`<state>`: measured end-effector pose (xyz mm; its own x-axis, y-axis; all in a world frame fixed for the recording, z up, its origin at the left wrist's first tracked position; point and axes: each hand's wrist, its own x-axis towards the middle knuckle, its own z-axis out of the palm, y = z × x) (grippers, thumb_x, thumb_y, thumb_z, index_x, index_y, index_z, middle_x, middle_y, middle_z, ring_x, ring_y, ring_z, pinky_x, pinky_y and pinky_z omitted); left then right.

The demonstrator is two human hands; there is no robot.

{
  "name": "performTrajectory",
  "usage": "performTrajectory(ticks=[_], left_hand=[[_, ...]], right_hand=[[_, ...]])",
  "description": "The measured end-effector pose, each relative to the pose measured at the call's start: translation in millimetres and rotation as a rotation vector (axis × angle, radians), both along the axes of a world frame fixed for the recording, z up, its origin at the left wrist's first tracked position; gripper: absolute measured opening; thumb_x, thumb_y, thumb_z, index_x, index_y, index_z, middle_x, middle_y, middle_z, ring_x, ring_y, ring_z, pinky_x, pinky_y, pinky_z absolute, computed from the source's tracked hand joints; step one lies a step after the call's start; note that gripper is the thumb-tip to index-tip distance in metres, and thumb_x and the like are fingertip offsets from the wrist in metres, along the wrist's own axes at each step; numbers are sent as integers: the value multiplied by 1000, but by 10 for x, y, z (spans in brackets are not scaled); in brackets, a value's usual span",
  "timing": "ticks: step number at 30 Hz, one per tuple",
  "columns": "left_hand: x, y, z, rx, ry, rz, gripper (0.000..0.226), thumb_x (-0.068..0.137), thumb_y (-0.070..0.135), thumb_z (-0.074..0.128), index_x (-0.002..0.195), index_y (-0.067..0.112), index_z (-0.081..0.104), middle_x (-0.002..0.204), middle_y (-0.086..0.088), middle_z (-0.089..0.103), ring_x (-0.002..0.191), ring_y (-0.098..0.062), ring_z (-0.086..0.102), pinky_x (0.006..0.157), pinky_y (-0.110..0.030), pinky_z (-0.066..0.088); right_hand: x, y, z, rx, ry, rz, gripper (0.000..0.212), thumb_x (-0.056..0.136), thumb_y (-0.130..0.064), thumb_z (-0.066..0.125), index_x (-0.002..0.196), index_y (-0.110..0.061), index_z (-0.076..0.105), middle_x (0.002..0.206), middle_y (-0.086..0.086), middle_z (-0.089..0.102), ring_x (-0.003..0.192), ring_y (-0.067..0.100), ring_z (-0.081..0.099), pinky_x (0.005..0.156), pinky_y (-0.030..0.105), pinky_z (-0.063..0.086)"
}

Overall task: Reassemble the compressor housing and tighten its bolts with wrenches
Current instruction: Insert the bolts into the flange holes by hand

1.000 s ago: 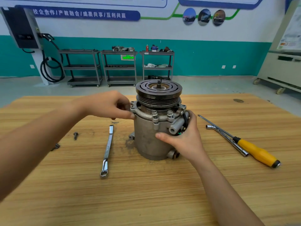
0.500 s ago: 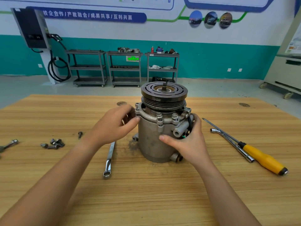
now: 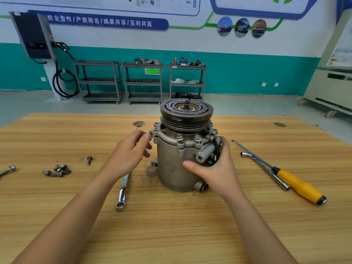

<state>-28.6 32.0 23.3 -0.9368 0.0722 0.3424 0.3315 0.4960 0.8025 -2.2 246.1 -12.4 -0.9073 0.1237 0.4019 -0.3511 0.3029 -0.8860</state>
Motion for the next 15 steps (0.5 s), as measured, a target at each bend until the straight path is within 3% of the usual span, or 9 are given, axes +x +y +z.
performTrajectory(ticks=[4, 6, 9, 12, 15], left_hand=[[128, -461, -128, -347, -201, 44, 10, 94, 22, 50, 89, 19, 58, 85, 2, 63, 65, -10, 63, 58, -24, 45], [231, -739, -168, -331, -221, 117, 10, 92, 16, 54, 85, 18, 62, 79, 2, 65, 59, -8, 62, 54, -23, 43], [351, -1092, -172, -239, -167, 332, 10, 89, 17, 59, 80, 18, 64, 70, 1, 67, 61, -13, 63, 56, -27, 44], [357, -1296, -191, -195, -115, 469, 14, 89, 14, 59, 77, 21, 61, 74, -2, 67, 70, -19, 63, 64, -33, 47], [332, -1361, -178, -117, -186, 428, 10, 90, 12, 58, 87, 20, 63, 85, -5, 68, 81, -23, 63, 77, -40, 50]], right_hand=[[31, 37, 9, -71, -10, 58, 75, 42, -54, 79, 104, -52, 37, 100, -45, 50, 95, -31, 43, 69, -6, 36], [25, 49, -16, -90, 12, 94, 81, 44, -50, 79, 114, -50, 37, 105, -45, 50, 99, -28, 45, 71, -5, 38], [22, 91, -71, -60, 16, 137, 120, 43, -51, 79, 145, -36, 18, 129, -33, 41, 108, -25, 42, 79, -6, 36], [24, 117, -113, -52, 14, 152, 130, 45, -49, 78, 149, -34, 2, 124, -44, 27, 101, -39, 30, 75, -10, 30], [16, 125, -150, -46, 11, 136, 129, 47, -45, 78, 149, -31, 0, 122, -46, 23, 100, -41, 27, 75, -11, 28]])
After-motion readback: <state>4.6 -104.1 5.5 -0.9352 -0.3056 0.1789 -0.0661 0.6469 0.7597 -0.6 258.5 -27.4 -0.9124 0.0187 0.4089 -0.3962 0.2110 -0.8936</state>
